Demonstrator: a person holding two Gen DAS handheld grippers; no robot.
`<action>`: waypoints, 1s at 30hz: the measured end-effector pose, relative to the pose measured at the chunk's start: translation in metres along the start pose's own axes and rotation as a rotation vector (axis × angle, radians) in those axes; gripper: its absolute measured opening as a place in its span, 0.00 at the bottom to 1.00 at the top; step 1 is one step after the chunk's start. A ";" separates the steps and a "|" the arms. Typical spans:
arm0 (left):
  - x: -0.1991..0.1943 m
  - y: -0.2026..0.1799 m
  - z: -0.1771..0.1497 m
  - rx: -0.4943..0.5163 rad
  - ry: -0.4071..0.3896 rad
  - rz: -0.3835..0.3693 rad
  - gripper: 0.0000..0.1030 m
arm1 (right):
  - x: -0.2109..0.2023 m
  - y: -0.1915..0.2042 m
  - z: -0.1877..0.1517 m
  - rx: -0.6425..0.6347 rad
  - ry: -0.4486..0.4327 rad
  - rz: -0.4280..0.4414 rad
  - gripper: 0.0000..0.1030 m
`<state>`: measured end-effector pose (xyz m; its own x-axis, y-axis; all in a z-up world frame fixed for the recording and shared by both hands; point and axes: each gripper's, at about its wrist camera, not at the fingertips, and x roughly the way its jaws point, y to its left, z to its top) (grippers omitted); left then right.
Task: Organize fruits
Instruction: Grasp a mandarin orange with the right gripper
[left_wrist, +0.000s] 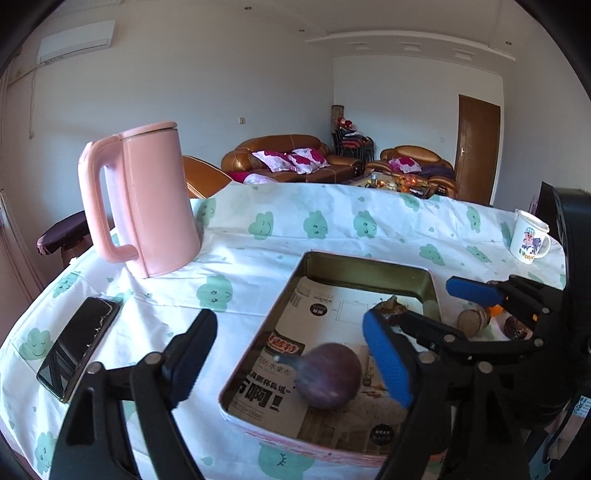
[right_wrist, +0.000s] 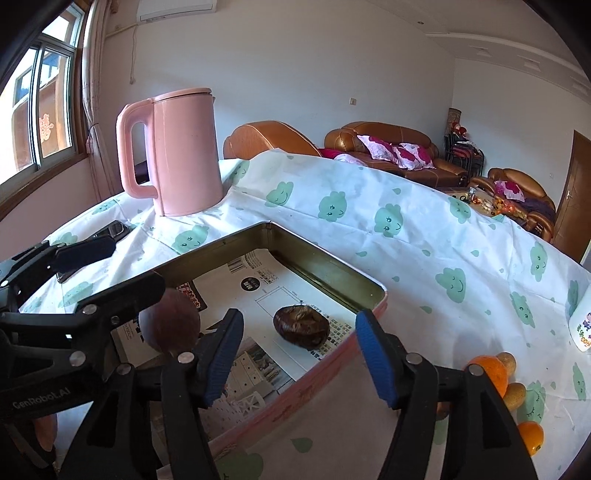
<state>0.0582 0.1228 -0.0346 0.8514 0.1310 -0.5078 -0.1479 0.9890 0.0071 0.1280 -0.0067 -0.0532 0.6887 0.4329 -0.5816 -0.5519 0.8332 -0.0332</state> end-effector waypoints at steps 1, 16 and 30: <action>-0.005 0.000 0.002 -0.004 -0.017 0.001 0.96 | -0.005 -0.001 -0.001 -0.002 -0.009 -0.006 0.69; -0.017 -0.083 0.006 0.094 -0.027 -0.108 0.96 | -0.078 -0.063 -0.053 0.027 -0.038 -0.258 0.70; 0.008 -0.170 -0.021 0.243 0.113 -0.227 0.97 | -0.119 -0.156 -0.107 0.308 0.041 -0.240 0.69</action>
<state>0.0793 -0.0461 -0.0582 0.7857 -0.0889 -0.6122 0.1743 0.9814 0.0811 0.0814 -0.2254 -0.0659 0.7585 0.2044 -0.6188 -0.2061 0.9760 0.0697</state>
